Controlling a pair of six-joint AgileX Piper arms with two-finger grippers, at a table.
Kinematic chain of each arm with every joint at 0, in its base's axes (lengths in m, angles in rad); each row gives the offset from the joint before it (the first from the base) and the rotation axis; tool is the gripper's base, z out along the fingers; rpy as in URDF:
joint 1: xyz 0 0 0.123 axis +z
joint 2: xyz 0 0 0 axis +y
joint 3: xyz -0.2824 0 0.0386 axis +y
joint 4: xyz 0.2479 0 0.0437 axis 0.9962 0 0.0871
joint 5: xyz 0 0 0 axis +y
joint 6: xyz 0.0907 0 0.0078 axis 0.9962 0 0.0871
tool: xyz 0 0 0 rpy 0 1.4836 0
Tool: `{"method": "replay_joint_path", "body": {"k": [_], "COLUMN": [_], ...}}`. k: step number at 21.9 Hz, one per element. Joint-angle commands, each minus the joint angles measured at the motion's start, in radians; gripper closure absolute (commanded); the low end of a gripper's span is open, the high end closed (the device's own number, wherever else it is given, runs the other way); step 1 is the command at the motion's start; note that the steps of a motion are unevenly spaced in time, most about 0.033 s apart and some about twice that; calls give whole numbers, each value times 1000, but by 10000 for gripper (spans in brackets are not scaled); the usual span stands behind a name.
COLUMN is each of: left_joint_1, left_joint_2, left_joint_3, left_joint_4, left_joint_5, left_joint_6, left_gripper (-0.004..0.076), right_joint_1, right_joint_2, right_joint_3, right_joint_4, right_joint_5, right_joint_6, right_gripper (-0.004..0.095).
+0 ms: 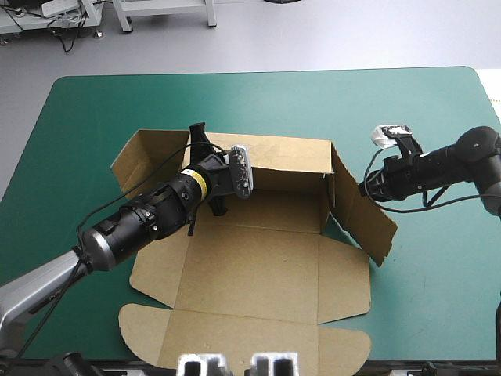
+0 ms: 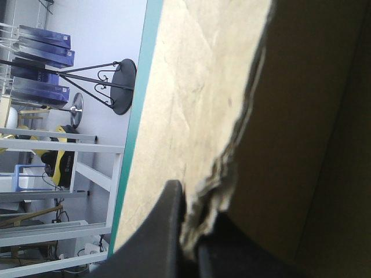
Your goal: Fold the box
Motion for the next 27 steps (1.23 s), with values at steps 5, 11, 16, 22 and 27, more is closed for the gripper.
{"method": "replay_joint_path", "body": {"k": [5,11,16,22,27], "left_joint_1": [-7,-7,-7,-7,-7], "left_joint_2": [-17,-17,-7,55,68], "left_joint_3": [-49,-138,-136,-134,-134], "left_joint_4": [-43,-43,-48,-48,-46], "left_joint_5": [-82,-64,32,91,87], "left_joint_6": [-182,-208,-77,-26,-16], "left_gripper": [734,734,734,734,734], "right_joint_1": [1,1,1,1,1], "right_joint_2": [-40,-40,-40,-55,-101], "right_joint_3": [-52,-143,-143,-14,127], "right_joint_4": [62,65,56,69,136], "right_joint_5": [16,26,-14,-83,-225], "right_joint_6": [-2,41,-12,-98,-225], "right_gripper": [931,931,931,931,931]}}
